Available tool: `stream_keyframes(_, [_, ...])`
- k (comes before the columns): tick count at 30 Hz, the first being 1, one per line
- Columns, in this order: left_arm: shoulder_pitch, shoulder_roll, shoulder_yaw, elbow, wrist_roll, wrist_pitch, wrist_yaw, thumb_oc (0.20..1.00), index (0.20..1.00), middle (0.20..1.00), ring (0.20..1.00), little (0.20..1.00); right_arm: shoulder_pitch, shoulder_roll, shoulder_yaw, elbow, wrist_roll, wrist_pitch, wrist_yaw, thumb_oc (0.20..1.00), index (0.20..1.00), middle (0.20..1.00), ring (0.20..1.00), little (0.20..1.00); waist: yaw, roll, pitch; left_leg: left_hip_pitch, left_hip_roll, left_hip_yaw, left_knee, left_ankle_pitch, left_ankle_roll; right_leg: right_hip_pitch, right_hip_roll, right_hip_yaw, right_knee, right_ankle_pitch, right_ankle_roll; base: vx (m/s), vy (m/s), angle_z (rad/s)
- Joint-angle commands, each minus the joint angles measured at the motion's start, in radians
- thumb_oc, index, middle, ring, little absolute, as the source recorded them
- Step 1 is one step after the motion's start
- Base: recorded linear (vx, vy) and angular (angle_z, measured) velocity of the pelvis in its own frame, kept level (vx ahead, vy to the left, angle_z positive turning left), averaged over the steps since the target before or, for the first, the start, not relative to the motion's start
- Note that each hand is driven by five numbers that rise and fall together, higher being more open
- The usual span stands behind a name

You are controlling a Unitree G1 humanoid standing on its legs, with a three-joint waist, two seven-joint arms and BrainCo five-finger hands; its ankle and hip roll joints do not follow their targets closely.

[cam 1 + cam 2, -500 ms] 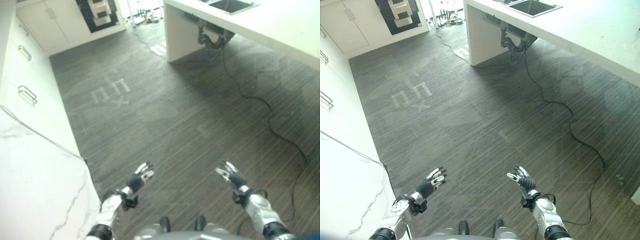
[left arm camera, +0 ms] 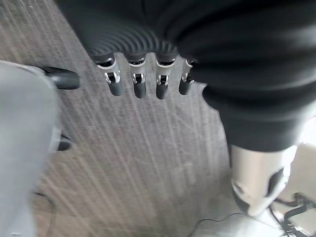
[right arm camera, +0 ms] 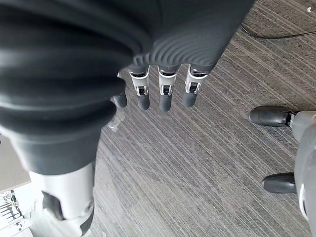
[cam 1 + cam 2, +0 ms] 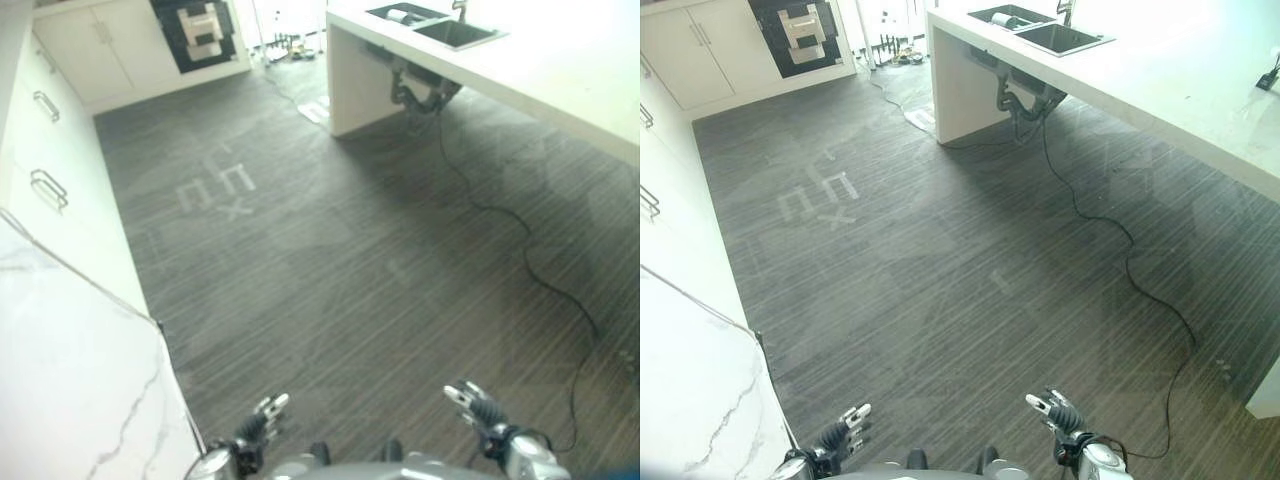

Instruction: Place the dishes in the dishwasher.

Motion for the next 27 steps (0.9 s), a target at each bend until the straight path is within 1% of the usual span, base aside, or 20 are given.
stream_keyframes(1, [-0.103, -0.026, 0.000, -0.003, -0.043, -0.015, -0.035, 1.000, 1.000, 1.000, 1.000, 1.000, -0.094, -0.005, -0.013, 0.009, 0.028, -0.048, 0.016, 1.000, 1.000, 1.000, 1.000, 1.000, -0.006, 0.024, 0.028, 0.003, 0.053, 0.075, 0.061, -0.095, -0.047, 0.002, 0.005, 0.001, 0.090, -0.176, 0.022, -0.02, -0.145, 0.12])
stream_keyframes(3, [-0.111, -0.030, 0.000, -0.003, -0.051, -0.011, -0.034, 1.000, 1.000, 1.000, 1.000, 1.000, -0.099, -0.006, -0.009, 0.007, 0.029, -0.049, 0.020, 1.000, 1.000, 1.000, 1.000, 1.000, -0.008, 0.019, 0.030, -0.016, 0.051, 0.070, 0.128, -0.116, -0.047, -0.005, 0.006, 0.007, 0.101, -0.180, 0.012, -0.01, -0.112, 0.21])
stream_keyframes(4, [-0.115, -0.032, 0.004, -0.002, -0.065, -0.015, -0.044, 1.000, 1.000, 1.000, 1.000, 1.000, -0.110, -0.011, -0.003, 0.002, 0.027, -0.049, 0.017, 1.000, 1.000, 1.000, 1.000, 1.000, -0.008, 0.007, 0.044, -0.057, 0.046, 0.078, 0.253, -0.161, -0.034, -0.012, -0.006, 0.017, 0.118, -0.181, 0.001, 0.00, -0.134, 0.29])
stream_keyframes(5, [-0.121, -0.033, 0.006, -0.006, -0.078, -0.017, -0.047, 1.000, 1.000, 1.000, 1.000, 1.000, -0.122, -0.019, -0.002, -0.001, 0.022, -0.045, 0.008, 1.000, 1.000, 1.000, 1.000, 1.000, -0.004, -0.005, 0.065, -0.156, 0.051, 0.081, 0.435, -0.164, -0.034, -0.019, -0.013, 0.027, 0.134, -0.175, -0.015, 0.02, -0.124, 0.30])
stream_keyframes(6, [-0.124, -0.032, 0.011, -0.007, -0.081, -0.012, -0.051, 1.000, 1.000, 1.000, 1.000, 1.000, -0.127, -0.024, -0.002, 0.004, 0.024, -0.045, 0.004, 1.000, 1.000, 1.000, 1.000, 1.000, 0.004, -0.005, 0.084, -0.227, 0.048, 0.071, 0.516, -0.132, -0.044, -0.016, -0.006, 0.038, 0.143, -0.175, -0.023, 0.16, -0.058, 0.31])
stream_keyframes(7, [-0.121, -0.034, 0.020, -0.004, -0.071, -0.007, -0.065, 1.000, 1.000, 1.000, 1.000, 1.000, -0.129, -0.026, -0.005, 0.014, 0.020, -0.049, 0.009, 1.000, 1.000, 1.000, 1.000, 1.000, 0.012, 0.006, 0.099, -0.273, 0.042, 0.071, 0.500, -0.085, -0.056, -0.009, 0.008, 0.052, 0.154, -0.183, -0.025, 0.37, 0.059, 0.13])
stream_keyframes(8, [-0.106, -0.035, 0.029, 0.005, -0.064, -0.015, -0.091, 1.000, 1.000, 1.000, 1.000, 1.000, -0.125, -0.028, -0.006, 0.012, 0.006, -0.042, 0.011, 1.000, 1.000, 1.000, 1.000, 1.000, 0.025, 0.025, 0.110, -0.301, 0.052, 0.074, 0.413, -0.015, -0.076, 0.010, 0.027, 0.061, 0.160, -0.201, -0.023, 0.56, 0.151, 0.01])
stream_keyframes(9, [-0.096, -0.038, 0.029, 0.010, -0.065, -0.029, -0.099, 1.000, 1.000, 1.000, 1.000, 1.000, -0.118, -0.030, -0.003, 0.006, 0.001, -0.038, 0.006, 1.000, 1.000, 1.000, 1.000, 1.000, 0.036, 0.039, 0.120, -0.332, 0.074, 0.078, 0.334, 0.060, -0.096, 0.034, 0.041, 0.061, 0.153, -0.211, -0.026, 0.60, 0.185, -0.09])
stream_keyframes(10, [-0.090, -0.040, 0.030, 0.011, -0.066, -0.041, -0.100, 1.000, 1.000, 1.000, 1.000, 1.000, -0.112, -0.034, -0.002, 0.003, 0.009, -0.034, 0.004, 1.000, 1.000, 1.000, 1.000, 1.000, 0.045, 0.047, 0.125, -0.358, 0.094, 0.083, 0.284, 0.104, -0.108, 0.053, 0.047, 0.059, 0.147, -0.218, -0.029, 0.38, 0.126, -0.17])
stream_keyframes(12, [-0.083, -0.043, 0.034, 0.007, -0.068, -0.049, -0.100, 1.000, 1.000, 1.000, 1.000, 1.000, -0.104, -0.040, -0.002, 0.004, 0.018, -0.036, 0.009, 1.000, 1.000, 1.000, 1.000, 1.000, 0.054, 0.046, 0.132, -0.379, 0.117, 0.084, 0.232, 0.129, -0.127, 0.088, 0.042, 0.054, 0.151, -0.249, -0.028, 0.45, 0.167, -0.20])
stream_keyframes(14, [-0.081, -0.044, 0.044, -0.001, -0.064, -0.044, -0.095, 1.000, 1.000, 1.000, 1.000, 1.000, -0.102, -0.038, -0.004, 0.007, 0.005, -0.038, 0.017, 1.000, 1.000, 1.000, 1.000, 1.000, 0.058, 0.050, 0.127, -0.364, 0.141, 0.134, 0.205, 0.119, -0.108, 0.096, 0.035, 0.034, 0.177, -0.268, -0.021, 0.51, 0.278, -0.21])
stream_keyframes(17, [-0.083, -0.038, 0.053, 0.000, -0.020, -0.042, -0.075, 1.000, 1.000, 1.000, 1.000, 1.000, -0.105, -0.022, -0.020, 0.036, -0.009, -0.030, 0.023, 1.000, 1.000, 1.000, 1.000, 1.000, 0.080, 0.031, 0.096, -0.346, 0.099, 0.117, 0.216, 0.051, -0.065, 0.139, 0.024, 0.051, 0.229, -0.332, -0.004, 0.42, 0.249, -0.34])
stream_keyframes(18, [-0.092, -0.026, 0.046, 0.005, 0.007, -0.043, -0.081, 1.000, 1.000, 1.000, 1.000, 1.000, -0.100, -0.012, -0.026, 0.049, -0.014, -0.036, 0.019, 1.000, 1.000, 1.000, 1.000, 1.000, 0.085, 0.020, 0.074, -0.326, 0.066, 0.122, 0.210, 0.018, -0.032, 0.156, 0.020, 0.053, 0.279, -0.343, 0.008, 0.38, 0.266, -0.53])
stream_keyframes(20, [-0.105, -0.015, 0.033, 0.003, 0.011, -0.037, -0.081, 1.000, 1.000, 1.000, 1.000, 1.000, -0.096, -0.007, -0.035, 0.048, -0.021, -0.035, 0.013, 1.000, 1.000, 1.000, 1.000, 1.000, 0.076, 0.016, 0.058, -0.283, 0.023, 0.128, 0.170, 0.000, 0.006, 0.120, -0.001, 0.062, 0.437, -0.257, 0.056, 0.36, 0.374, -0.35])
stream_keyframes(21, [-0.127, 0.002, 0.003, 0.012, 0.011, -0.044, -0.087, 1.000, 1.000, 1.000, 1.000, 1.000, -0.097, 0.002, -0.045, 0.049, 0.013, -0.044, 0.012, 1.000, 1.000, 1.000, 1.000, 1.000, 0.054, 0.021, 0.047, -0.232, -0.020, 0.126, 0.129, -0.029, 0.055, 0.008, -0.003, 0.099, 0.728, -0.088, 0.143, 0.33, 0.378, -0.38])
stream_keyframes(22, [-0.132, 0.005, -0.004, 0.011, 0.011, -0.044, -0.083, 1.000, 1.000, 1.000, 1.000, 1.000, -0.095, 0.004, -0.045, 0.042, 0.017, -0.042, 0.009, 1.000, 1.000, 1.000, 1.000, 1.000, 0.051, 0.023, 0.046, -0.225, -0.024, 0.126, 0.125, -0.033, 0.062, -0.013, -0.002, 0.103, 0.774, -0.058, 0.158, 0.39, 0.421, -0.04])
stream_keyframes(23, [-0.149, 0.008, -0.022, 0.005, 0.012, -0.046, -0.054, 1.000, 1.000, 1.000, 1.000, 1.000, -0.097, 0.008, -0.043, 0.039, 0.024, -0.045, 0.012, 1.000, 1.000, 1.000, 1.000, 1.000, 0.042, 0.040, 0.049, -0.190, -0.024, 0.125, 0.104, -0.044, 0.075, -0.099, -0.039, 0.080, 0.917, -0.023, 0.163, 0.28, 0.229, 0.49])
stream_keyframes(24, [-0.158, 0.005, -0.037, 0.009, -0.013, -0.056, -0.034, 1.000, 1.000, 1.000, 1.000, 1.000, -0.107, 0.010, -0.034, 0.050, 0.020, -0.053, 0.021, 1.000, 1.000, 1.000, 1.000, 1.000, 0.029, 0.047, 0.054, -0.164, -0.028, 0.122, 0.097, -0.056, 0.082, -0.148, -0.036, 0.072, 0.924, -0.051, 0.147, 0.36, 0.208, 0.79])
stream_keyframes(25, [-0.160, 0.005, -0.039, 0.011, -0.028, -0.064, -0.033, 1.000, 1.000, 1.000, 1.000, 1.000, -0.113, 0.013, -0.026, 0.053, 0.012, -0.060, 0.024, 1.000, 1.000, 1.000, 1.000, 1.000, 0.009, 0.049, 0.065, -0.136, -0.037, 0.108, 0.095, -0.066, 0.084, -0.199, -0.005, 0.071, 0.878, -0.080, 0.127, 0.33, 0.066, 0.31])
stream_keyframes(27, [-0.167, 0.007, -0.034, -0.003, -0.012, -0.059, -0.042, 1.000, 1.000, 1.000, 1.000, 1.000, -0.110, 0.012, -0.020, 0.037, 0.006, -0.069, 0.018, 1.000, 1.000, 1.000, 1.000, 1.000, -0.017, 0.060, 0.078, -0.097, -0.045, 0.063, 0.095, -0.076, 0.075, -0.260, 0.017, 0.051, 0.764, -0.124, 0.087, 0.39, -0.048, 0.26])
